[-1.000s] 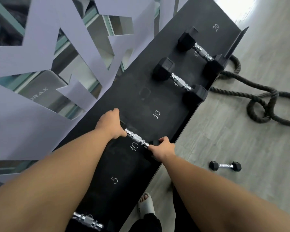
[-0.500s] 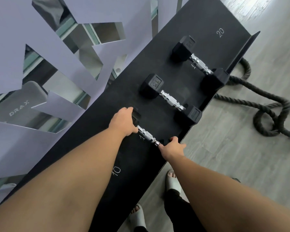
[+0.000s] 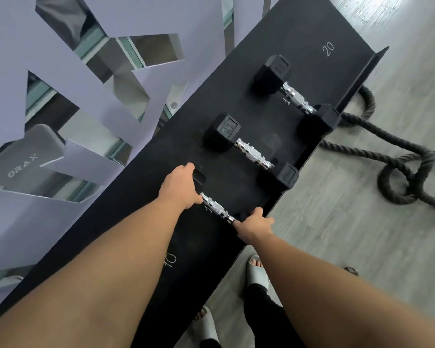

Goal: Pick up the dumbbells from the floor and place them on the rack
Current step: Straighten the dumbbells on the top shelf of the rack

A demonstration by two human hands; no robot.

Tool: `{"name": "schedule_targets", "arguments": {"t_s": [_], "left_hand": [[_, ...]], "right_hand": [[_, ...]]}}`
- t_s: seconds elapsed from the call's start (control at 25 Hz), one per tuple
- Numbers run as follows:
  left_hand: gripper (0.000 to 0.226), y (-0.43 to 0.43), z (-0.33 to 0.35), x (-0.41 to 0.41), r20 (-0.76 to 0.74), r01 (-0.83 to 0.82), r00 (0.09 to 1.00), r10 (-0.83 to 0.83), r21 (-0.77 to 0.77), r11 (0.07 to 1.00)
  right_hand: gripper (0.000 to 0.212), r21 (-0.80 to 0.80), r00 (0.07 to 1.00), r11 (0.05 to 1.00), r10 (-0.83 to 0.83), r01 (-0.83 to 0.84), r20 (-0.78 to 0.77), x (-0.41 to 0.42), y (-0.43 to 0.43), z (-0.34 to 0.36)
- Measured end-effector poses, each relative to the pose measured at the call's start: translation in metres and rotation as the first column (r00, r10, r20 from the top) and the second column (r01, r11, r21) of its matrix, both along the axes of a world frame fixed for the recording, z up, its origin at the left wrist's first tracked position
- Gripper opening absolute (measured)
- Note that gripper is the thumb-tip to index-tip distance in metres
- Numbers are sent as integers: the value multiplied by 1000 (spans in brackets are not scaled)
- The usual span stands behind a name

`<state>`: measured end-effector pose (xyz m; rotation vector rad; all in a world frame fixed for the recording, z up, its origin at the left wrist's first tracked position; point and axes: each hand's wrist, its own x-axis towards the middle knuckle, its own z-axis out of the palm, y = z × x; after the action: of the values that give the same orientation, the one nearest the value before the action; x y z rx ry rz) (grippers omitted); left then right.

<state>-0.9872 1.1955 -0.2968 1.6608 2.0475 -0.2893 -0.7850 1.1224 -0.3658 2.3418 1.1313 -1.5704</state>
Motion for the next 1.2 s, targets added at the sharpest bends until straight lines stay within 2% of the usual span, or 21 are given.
{"name": "schedule_targets", "arguments": {"t_s": [0.2,0.28,0.36,0.48,0.56,0.72,0.92,1.08,1.2], "left_hand": [[93,-8,3,-14,-24,31,999,-32,-22,999],[100,-16,10,-26,-22,51,998,-52,-39,998],[99,-35,21,-41,-58,72,995,-75,-58,996],[78,-64,43,-66,-172,122,976,-136,-92,988],[66,-78,63,-74,-192,141,969,-154,-80,987],[57,-93,129,-70,-158,279,949,-271,26,960],[57,-125,245,-57,-66,402,915,-398,83,912],[48,-149,315,-27,-80,489,872,-483,152,859],[46,-172,344,21,-110,580,815,-569,167,798]], "right_hand": [[70,-8,998,998,-58,57,-27,-4,-7,-2],[80,-13,1000,1000,16,-16,12,0,-7,5],[82,67,981,984,156,-164,116,0,-10,20],[68,228,971,948,196,-223,136,-2,-15,57],[66,294,964,920,226,-258,140,-2,-15,91],[60,417,911,816,303,-400,281,8,-20,175],[30,414,814,729,341,-545,471,38,-67,300],[24,461,759,667,251,-586,601,74,-120,379],[23,492,765,681,157,-542,625,119,-175,415]]}}
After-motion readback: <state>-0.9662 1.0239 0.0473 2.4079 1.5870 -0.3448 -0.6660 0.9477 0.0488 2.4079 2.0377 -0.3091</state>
